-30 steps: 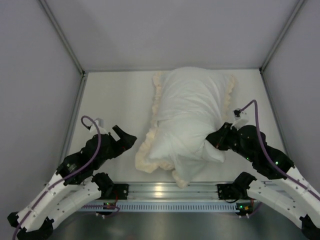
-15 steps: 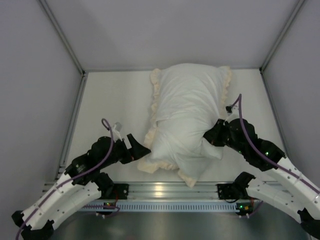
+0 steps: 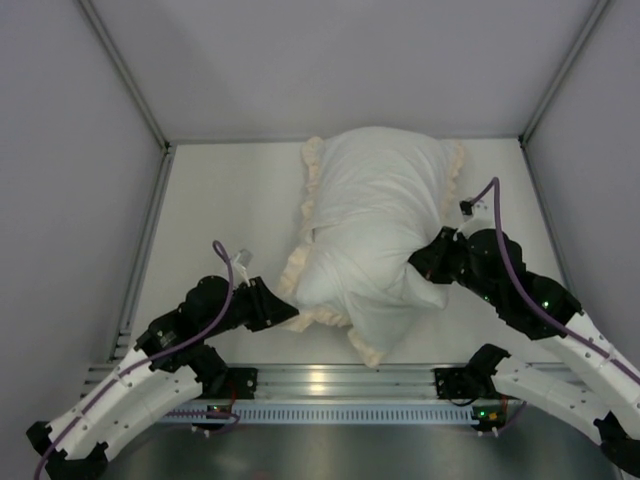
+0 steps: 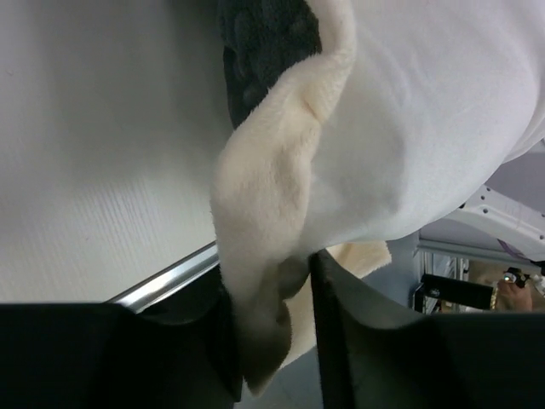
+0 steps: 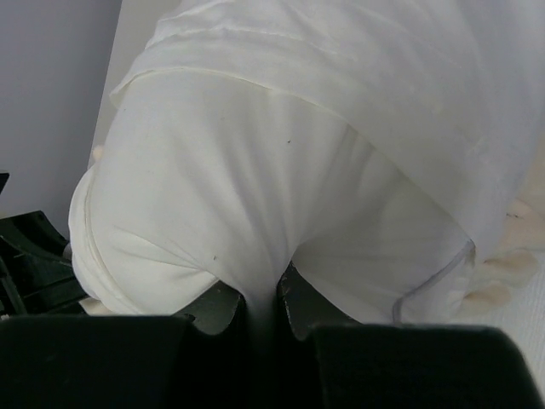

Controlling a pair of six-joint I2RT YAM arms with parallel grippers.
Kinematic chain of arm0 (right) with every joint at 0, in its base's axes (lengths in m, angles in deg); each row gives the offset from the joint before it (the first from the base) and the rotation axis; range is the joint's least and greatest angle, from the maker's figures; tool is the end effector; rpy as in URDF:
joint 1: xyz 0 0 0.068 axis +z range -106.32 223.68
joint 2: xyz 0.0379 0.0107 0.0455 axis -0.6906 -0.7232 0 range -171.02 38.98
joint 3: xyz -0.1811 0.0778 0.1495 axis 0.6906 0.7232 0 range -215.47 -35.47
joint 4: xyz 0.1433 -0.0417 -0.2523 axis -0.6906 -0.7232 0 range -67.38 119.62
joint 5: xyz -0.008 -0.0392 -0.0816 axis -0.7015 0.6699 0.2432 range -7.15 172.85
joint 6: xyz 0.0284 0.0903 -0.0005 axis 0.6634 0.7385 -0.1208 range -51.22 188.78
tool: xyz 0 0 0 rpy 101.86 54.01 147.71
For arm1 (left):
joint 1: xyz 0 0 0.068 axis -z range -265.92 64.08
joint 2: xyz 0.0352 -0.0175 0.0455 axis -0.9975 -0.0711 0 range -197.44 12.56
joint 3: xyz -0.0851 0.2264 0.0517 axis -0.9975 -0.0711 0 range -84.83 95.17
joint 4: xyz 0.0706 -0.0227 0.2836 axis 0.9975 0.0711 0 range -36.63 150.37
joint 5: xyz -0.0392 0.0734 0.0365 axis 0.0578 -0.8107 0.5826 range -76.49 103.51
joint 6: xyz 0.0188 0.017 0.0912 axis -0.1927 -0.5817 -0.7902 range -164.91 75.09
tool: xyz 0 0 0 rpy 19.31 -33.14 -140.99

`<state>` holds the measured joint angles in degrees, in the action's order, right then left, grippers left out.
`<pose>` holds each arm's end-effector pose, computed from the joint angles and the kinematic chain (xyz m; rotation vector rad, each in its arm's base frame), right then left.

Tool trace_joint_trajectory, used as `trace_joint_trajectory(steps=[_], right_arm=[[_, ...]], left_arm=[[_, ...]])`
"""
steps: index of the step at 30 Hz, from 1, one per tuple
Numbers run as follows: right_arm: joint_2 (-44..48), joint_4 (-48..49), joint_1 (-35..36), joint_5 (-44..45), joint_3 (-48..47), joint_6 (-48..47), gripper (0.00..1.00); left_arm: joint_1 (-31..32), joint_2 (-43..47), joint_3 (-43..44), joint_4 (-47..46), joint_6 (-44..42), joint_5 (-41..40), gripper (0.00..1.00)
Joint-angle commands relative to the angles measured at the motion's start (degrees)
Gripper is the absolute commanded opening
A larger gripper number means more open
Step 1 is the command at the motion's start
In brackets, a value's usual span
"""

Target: Remove the pillowcase from the pillow

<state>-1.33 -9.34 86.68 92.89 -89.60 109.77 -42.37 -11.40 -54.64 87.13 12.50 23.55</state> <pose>0.1844 0.1516 0.3248 0.0797 2.0840 0.7492 0.1445 -0.1580 0.2268 -0.1555 2.2923 -1.2016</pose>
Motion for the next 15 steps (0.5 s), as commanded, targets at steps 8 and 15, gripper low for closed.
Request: trace_joint_trajectory(steps=[8, 15], right_arm=[[3.75, 5.48, -0.9, 5.23, -5.63, 0.06, 0.0], [-0.81, -2.08, -0.9, 26.15, -25.04, -8.37, 0.0]], left_arm=[[-0.04, 3.65, 1.0, 6.2, 5.07, -16.35, 0.0], [-0.04, 7.88, -0.93, 18.7, 10.35, -22.43, 0.0]])
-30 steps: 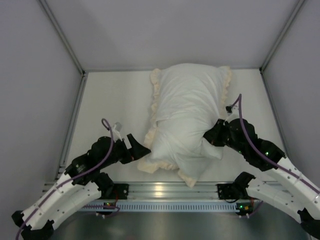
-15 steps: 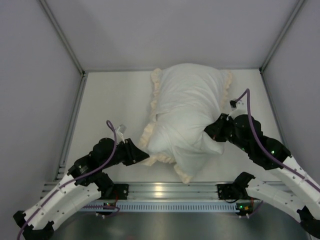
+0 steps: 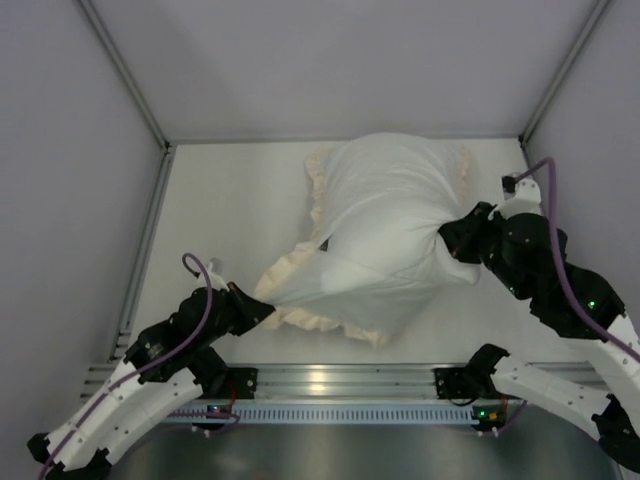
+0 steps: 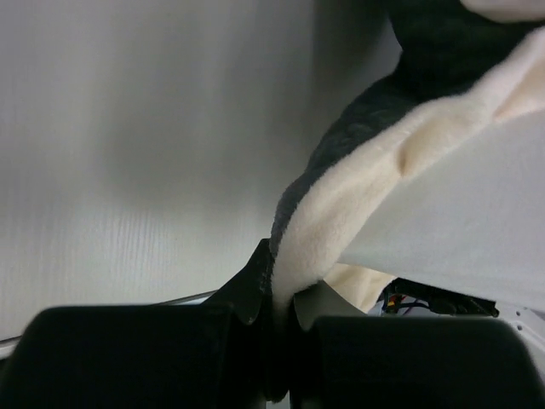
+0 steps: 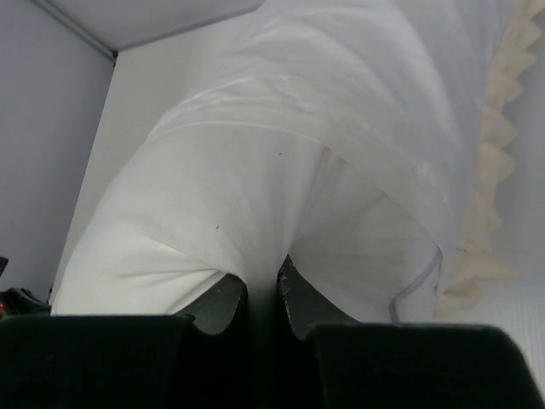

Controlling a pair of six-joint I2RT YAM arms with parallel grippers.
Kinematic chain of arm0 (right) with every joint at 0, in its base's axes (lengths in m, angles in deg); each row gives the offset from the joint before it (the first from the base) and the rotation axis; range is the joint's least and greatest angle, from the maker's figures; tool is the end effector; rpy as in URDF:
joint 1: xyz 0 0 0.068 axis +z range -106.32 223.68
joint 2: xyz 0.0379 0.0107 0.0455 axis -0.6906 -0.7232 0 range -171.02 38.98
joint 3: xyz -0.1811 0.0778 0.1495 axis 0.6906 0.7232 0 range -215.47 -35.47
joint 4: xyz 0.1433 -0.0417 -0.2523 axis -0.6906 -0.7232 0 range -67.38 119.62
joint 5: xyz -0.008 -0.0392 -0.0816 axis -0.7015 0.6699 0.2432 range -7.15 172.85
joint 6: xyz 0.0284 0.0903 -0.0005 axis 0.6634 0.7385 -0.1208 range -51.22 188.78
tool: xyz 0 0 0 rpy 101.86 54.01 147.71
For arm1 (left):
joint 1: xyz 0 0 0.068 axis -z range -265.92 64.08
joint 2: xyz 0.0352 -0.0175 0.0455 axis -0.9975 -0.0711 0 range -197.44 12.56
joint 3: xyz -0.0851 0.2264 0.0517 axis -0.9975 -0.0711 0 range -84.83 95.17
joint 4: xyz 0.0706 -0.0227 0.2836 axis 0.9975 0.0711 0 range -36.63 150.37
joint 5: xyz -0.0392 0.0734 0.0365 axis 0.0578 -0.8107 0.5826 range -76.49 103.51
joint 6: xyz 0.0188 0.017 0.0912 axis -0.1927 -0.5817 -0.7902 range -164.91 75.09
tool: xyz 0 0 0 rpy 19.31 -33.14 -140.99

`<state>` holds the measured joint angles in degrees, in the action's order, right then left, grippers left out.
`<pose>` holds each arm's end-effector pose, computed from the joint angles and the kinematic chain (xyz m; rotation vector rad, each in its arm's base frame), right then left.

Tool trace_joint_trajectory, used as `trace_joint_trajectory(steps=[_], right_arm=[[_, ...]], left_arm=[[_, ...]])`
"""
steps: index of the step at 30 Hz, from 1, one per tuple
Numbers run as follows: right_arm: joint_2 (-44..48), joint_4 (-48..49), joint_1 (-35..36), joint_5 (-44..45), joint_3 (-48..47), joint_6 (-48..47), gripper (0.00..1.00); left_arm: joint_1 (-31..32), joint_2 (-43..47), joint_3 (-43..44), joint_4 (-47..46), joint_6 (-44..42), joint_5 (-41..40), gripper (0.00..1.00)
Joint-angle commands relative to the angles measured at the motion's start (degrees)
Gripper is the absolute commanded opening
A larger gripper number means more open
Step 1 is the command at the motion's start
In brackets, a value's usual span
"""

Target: Remove the pillowcase from the pillow

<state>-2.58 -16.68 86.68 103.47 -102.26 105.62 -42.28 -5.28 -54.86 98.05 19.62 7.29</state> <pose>0.1759 0.1229 0.3888 0.1379 1.9536 0.5848 0.1422 -0.1228 0.2180 -0.4846 2.2510 -0.9482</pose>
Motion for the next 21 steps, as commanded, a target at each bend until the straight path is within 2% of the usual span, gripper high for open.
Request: trace_joint_trajectory(steps=[1, 5, 8, 13, 16, 18, 19, 20, 21], right_arm=[[-0.01, 4.21, -0.9, 17.33, -16.32, -6.06, 0.0], [-1.77, 0.43, -0.9, 25.86, -23.56, -8.71, 0.0], [-1.15, -0.27, -0.9, 29.02, -24.53, -10.47, 0.0], [-0.1, -0.28, -0.82, 31.85, -25.5, -11.79, 0.0], [-0.54, -0.28, -0.82, 26.07, -25.59, -9.25, 0.0], [-1.41, 1.2, -0.82, 15.54, -24.63, -7.58, 0.0], [-1.59, 2.0, -0.82, 8.89, -22.53, -6.7, 0.0], [-1.77, 2.79, -0.82, 6.39, -21.21, -6.08, 0.0], [-1.77, 4.36, -0.82, 4.1, -18.06, -5.47, 0.0]], left_arm=[[-0.13, 2.2, -0.62, 8.57, 3.84, -6.87, 0.0], [-0.13, 3.08, 0.43, 12.09, 5.07, -9.51, 0.0], [-0.13, 4.48, 1.4, 13.66, 7.53, -10.3, 0.0], [-0.13, 4.4, 5.61, 19.38, 8.86, -16.01, 0.0], [-0.13, 3.79, 6.5, 18.17, 8.95, -15.32, 0.0], [-0.13, 0.9, 5.89, 13.17, 5.8, -12.52, 0.0], [-0.13, -3.29, 5.8, 9.14, 3.69, -9.28, 0.0], [-0.13, -5.68, 5.97, 7.28, 2.54, -7.68, 0.0], [-0.13, -8.67, 6.32, 5.78, 0.18, -6.45, 0.07]])
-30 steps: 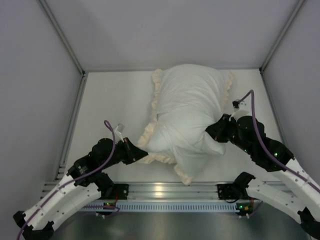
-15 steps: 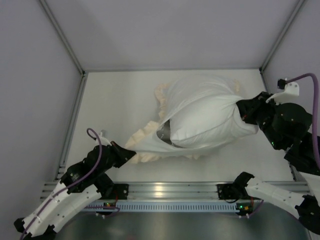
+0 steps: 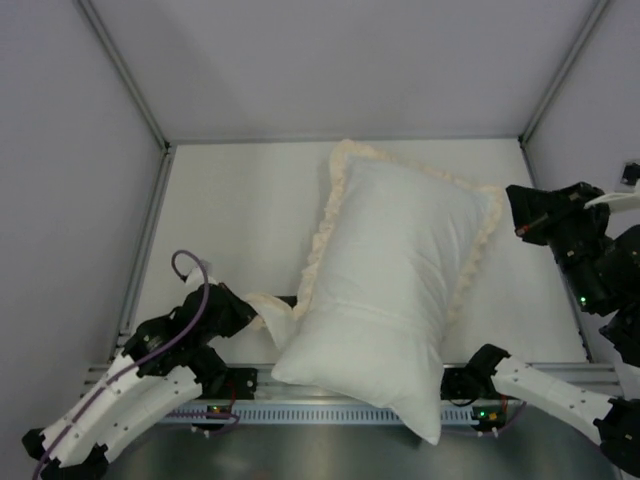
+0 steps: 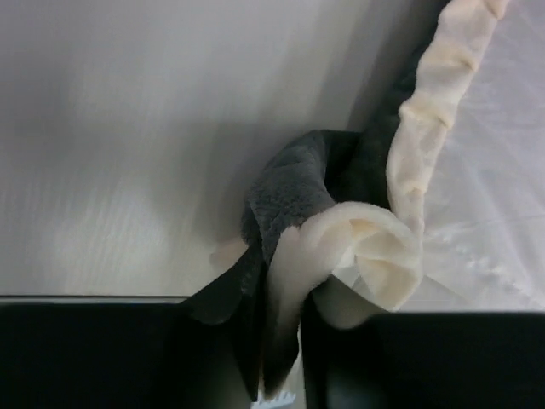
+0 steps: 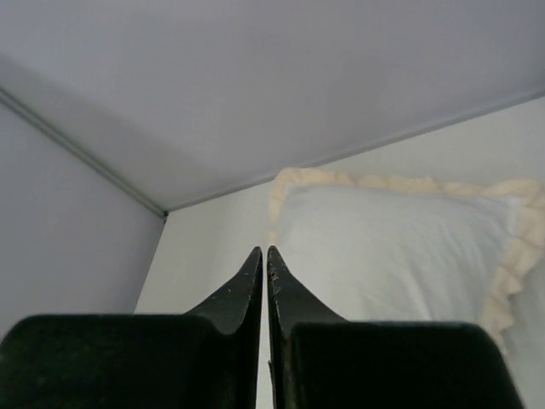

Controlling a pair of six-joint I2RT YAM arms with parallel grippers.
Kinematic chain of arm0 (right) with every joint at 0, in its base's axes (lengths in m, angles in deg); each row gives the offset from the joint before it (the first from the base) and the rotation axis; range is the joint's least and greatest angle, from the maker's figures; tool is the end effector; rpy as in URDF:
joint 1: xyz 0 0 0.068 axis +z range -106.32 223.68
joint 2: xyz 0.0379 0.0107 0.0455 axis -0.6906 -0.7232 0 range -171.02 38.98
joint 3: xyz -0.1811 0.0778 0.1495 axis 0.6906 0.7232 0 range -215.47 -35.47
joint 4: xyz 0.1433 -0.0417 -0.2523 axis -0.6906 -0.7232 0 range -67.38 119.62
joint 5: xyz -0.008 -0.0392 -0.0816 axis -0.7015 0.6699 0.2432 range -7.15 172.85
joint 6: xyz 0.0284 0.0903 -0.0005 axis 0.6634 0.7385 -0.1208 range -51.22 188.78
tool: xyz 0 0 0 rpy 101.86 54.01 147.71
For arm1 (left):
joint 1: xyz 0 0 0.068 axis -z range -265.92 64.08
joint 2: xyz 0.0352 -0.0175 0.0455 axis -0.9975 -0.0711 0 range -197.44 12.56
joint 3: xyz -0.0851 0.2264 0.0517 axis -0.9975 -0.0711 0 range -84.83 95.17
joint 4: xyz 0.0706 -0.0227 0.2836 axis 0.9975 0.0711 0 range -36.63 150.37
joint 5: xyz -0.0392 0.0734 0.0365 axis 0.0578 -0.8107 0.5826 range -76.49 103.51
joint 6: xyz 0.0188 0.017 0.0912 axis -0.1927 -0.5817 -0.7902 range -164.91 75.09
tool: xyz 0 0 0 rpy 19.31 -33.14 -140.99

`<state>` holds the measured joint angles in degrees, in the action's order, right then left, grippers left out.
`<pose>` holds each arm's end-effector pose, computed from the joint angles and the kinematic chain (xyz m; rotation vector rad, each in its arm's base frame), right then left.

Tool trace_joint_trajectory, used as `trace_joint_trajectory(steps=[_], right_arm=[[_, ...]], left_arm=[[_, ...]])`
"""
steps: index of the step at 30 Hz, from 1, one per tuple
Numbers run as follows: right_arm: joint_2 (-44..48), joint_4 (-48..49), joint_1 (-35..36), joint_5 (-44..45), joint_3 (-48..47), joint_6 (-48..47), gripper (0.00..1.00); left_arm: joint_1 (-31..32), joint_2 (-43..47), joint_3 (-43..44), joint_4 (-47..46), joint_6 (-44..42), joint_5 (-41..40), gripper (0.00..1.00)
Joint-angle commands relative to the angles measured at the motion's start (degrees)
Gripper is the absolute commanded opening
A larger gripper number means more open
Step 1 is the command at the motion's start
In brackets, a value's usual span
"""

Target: Remove the pillowcase from the pillow

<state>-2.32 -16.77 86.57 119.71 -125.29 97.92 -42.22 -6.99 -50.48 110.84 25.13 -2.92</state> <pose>0.1254 0.0464 0.5241 0.3304 1.5274 0.5032 0.1359 -0.0964 0.2165 -0.6873 2.2782 -0.6841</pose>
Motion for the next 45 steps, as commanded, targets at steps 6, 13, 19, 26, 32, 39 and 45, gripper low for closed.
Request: trace_joint_trajectory(steps=[6, 13, 19, 26, 32, 39, 45], right_arm=[[-2.21, 6.48, -0.71, -24.9, 19.46, 4.59, 0.43], [3.85, 9.83, -0.79, -30.97, 35.75, 8.55, 0.58], [12.2, 8.51, -0.79, -33.96, 44.37, 12.33, 0.62], [11.24, 7.71, -0.71, -31.24, 50.61, 14.36, 0.45], [11.76, 14.21, -0.71, -34.04, 56.06, 18.21, 0.37], [13.71, 20.64, 0.61, -36.24, 64.68, 23.06, 0.34], [5.98, 23.53, 1.49, -37.82, 62.84, 21.22, 0.34]], left_arm=[[-0.2, -22.18, 12.72, -9.05, -10.26, -2.62, 0.99], [-0.2, -32.05, 33.76, 0.71, -13.61, -8.29, 0.99], [-0.2, -16.42, 13.28, -18.74, -14.24, 25.67, 0.35], [2.7, -9.55, -0.68, -32.16, -6.94, 40.5, 0.0], [2.79, -10.85, -3.23, -40.33, -6.14, 45.87, 0.0], [5.6, -36.76, -7.64, -59.4, -7.54, 44.82, 0.0], [4.38, -54.24, 2.2, -60.28, -12.82, 37.1, 0.0]])
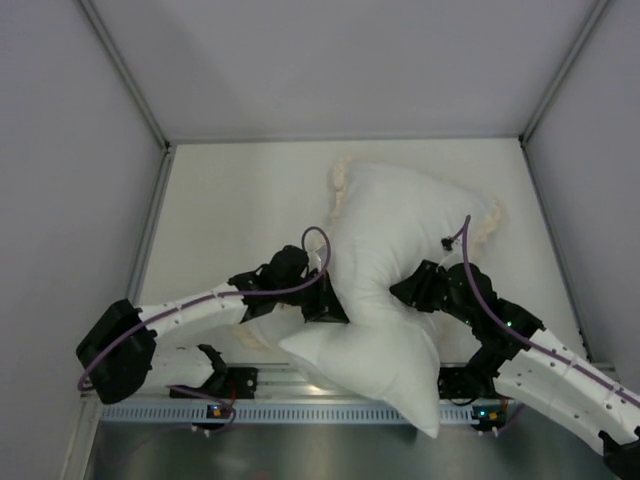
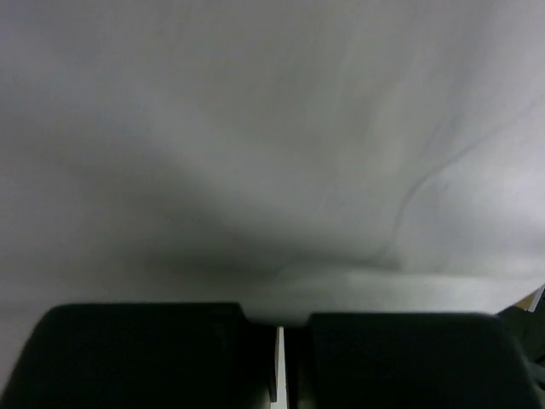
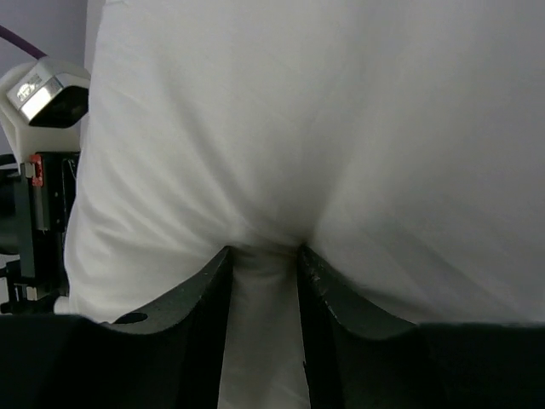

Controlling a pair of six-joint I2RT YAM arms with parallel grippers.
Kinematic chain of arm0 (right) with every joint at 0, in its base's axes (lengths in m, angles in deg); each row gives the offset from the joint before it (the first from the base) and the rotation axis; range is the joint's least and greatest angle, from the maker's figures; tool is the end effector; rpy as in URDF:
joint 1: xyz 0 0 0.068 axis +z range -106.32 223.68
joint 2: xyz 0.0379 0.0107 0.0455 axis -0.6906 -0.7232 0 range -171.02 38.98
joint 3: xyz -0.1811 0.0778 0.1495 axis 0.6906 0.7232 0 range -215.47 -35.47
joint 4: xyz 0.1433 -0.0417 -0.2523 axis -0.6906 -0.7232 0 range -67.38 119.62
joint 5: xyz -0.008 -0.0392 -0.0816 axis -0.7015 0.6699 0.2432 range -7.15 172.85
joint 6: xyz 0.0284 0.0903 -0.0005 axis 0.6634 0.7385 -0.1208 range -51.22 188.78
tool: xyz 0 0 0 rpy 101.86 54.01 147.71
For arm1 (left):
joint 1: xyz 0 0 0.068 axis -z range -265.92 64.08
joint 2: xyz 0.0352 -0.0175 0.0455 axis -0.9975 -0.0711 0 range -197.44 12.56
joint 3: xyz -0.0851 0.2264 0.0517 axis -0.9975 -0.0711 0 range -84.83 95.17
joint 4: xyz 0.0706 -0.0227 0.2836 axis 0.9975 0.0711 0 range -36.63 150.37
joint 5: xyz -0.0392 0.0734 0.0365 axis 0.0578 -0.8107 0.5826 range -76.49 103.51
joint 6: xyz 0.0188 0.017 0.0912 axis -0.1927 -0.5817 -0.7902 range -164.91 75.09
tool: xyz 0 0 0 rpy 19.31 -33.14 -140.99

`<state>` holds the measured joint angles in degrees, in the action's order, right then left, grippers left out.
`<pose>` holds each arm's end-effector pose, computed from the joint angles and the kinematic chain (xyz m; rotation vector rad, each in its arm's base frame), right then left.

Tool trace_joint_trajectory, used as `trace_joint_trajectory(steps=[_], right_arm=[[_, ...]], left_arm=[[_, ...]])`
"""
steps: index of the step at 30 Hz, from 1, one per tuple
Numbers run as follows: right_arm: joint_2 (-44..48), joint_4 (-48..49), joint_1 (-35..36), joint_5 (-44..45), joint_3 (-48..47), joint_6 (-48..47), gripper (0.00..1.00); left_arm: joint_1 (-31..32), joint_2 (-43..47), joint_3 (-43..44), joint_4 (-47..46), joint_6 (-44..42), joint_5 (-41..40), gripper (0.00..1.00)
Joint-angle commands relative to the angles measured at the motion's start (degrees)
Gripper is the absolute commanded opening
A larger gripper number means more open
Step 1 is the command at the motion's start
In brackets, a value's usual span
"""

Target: Remove the pillowcase from the pillow

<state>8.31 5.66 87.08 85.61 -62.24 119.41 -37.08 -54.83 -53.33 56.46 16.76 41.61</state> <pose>0.1762 0.1610 0.2011 0.1707 2.1939 0.9336 0.1708 -0.2567 0.1242 0.0184 2.6721 -1.4188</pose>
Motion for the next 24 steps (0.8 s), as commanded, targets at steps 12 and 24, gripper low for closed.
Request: trace_joint_trajectory(steps=[12, 24], right_arm=[[-19.5, -0.46, 2.48, 1.97, -11.28, -11.34, 0.46], [-30.15, -0.56, 2.48, 5.31, -18.68, -8.54, 0.52]], left_arm=[[-11.04, 4.75, 12.34, 15.33, -7.78, -22.89, 0.66], [-10.96, 31.71, 19.66, 38.49, -9.37, -16.64, 0.97]])
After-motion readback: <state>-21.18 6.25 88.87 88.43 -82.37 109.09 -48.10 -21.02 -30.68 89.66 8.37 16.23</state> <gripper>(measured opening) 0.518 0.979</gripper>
